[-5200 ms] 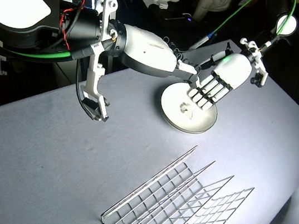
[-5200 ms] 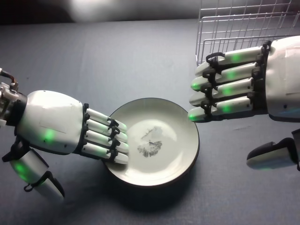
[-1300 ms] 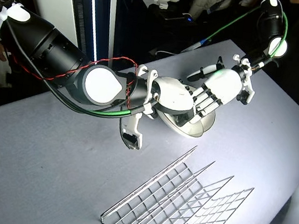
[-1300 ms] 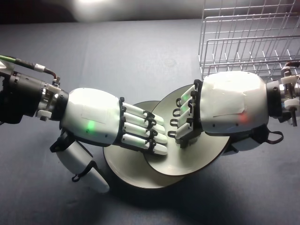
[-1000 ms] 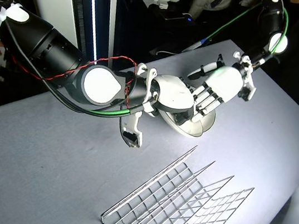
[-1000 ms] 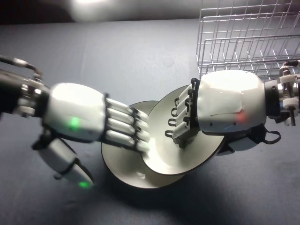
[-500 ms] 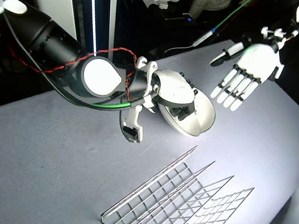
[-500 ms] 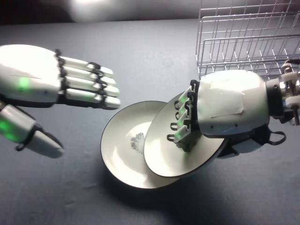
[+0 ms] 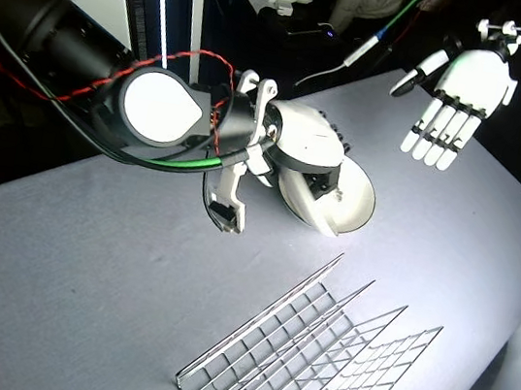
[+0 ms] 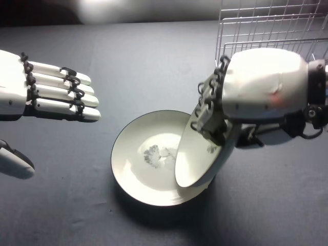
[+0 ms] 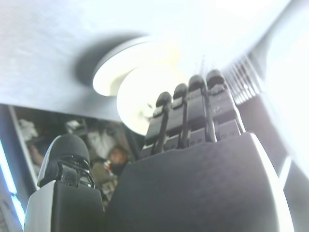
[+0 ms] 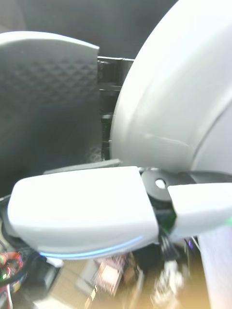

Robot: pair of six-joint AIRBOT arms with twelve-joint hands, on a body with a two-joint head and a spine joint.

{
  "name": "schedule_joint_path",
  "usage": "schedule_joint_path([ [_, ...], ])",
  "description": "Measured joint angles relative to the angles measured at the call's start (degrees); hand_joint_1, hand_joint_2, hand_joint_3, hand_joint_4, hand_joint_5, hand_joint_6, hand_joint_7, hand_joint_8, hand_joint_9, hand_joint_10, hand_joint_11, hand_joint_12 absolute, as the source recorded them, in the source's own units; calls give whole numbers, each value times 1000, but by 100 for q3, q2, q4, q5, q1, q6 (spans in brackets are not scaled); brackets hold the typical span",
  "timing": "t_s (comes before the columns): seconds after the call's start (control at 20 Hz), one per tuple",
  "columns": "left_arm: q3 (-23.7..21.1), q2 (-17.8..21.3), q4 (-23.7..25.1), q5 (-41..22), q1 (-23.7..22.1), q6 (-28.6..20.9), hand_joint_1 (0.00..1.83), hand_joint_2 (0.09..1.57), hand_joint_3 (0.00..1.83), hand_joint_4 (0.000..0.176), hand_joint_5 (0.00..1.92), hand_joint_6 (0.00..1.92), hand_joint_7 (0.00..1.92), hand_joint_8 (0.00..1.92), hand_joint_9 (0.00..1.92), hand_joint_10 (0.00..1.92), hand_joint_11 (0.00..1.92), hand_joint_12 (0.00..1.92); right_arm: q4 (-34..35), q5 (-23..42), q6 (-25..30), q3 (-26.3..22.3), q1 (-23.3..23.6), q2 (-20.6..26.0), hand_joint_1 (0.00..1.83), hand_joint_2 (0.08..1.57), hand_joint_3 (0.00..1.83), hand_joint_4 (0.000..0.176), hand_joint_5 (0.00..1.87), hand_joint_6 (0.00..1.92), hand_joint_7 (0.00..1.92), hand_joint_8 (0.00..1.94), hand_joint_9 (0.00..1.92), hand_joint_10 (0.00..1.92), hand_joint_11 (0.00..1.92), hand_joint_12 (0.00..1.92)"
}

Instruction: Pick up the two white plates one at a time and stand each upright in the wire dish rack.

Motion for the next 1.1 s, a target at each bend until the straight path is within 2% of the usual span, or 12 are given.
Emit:
schedule_joint_path([
  [0.15,-37,70,31,31,-4,-96,0,1172,3,0,0,0,0,0,0,0,0,0,275,-11,4,-118,118,92,1374,1102,0,0,986,1008,1004,873,916,1146,750,1182],
  [0.25,-50,144,146,33,-133,-179,0,1174,4,0,0,0,0,0,0,0,0,0,463,-83,-11,-227,210,166,1380,1084,0,0,1010,977,1074,763,948,1079,812,1123],
  [0.4,-50,151,306,33,-299,-258,0,1176,5,0,0,0,0,0,0,0,0,0,796,-61,4,-352,365,249,1381,1091,0,0,973,1020,1046,835,946,1074,840,1065],
  [0.45,-74,151,330,44,-299,-258,0,1176,4,0,0,0,0,0,0,0,0,0,946,-57,20,-400,409,278,1472,1081,1,0,977,961,1053,796,982,945,821,1408],
  [0.5,-101,151,337,42,-299,-282,0,1170,2,0,0,0,0,0,0,0,0,0,990,-76,37,-415,428,315,1490,1079,1,0,983,937,1050,802,993,915,823,1473],
  [0.65,-256,197,330,66,-302,-286,0,1175,4,0,0,0,0,0,0,0,0,0,1325,-208,61,-520,525,391,1498,1069,0,0,977,906,1080,790,1035,849,839,1462],
  [0.75,-321,216,348,44,-302,-299,0,1169,1,0,0,0,0,0,0,0,0,0,1740,-361,74,-623,651,496,1496,1076,0,0,963,940,1059,787,1017,882,836,1482],
  [0.9,-380,234,470,107,-332,-304,0,1172,2,0,0,0,0,0,0,0,0,0,2199,-608,94,-662,789,544,1496,1067,0,0,1007,900,1080,683,1057,852,831,1477],
  [1.05,-326,177,608,94,-413,-306,0,1168,0,0,0,0,0,0,0,0,0,0,2850,-1012,120,-684,979,568,1492,1090,2,0,952,982,1009,801,998,942,806,1522],
  [1.1,-291,122,597,111,-413,-337,0,1166,0,0,0,0,0,0,0,0,0,0,3040,-1126,133,-684,1069,568,1493,1087,0,0,946,990,1020,789,1010,919,815,1510],
])
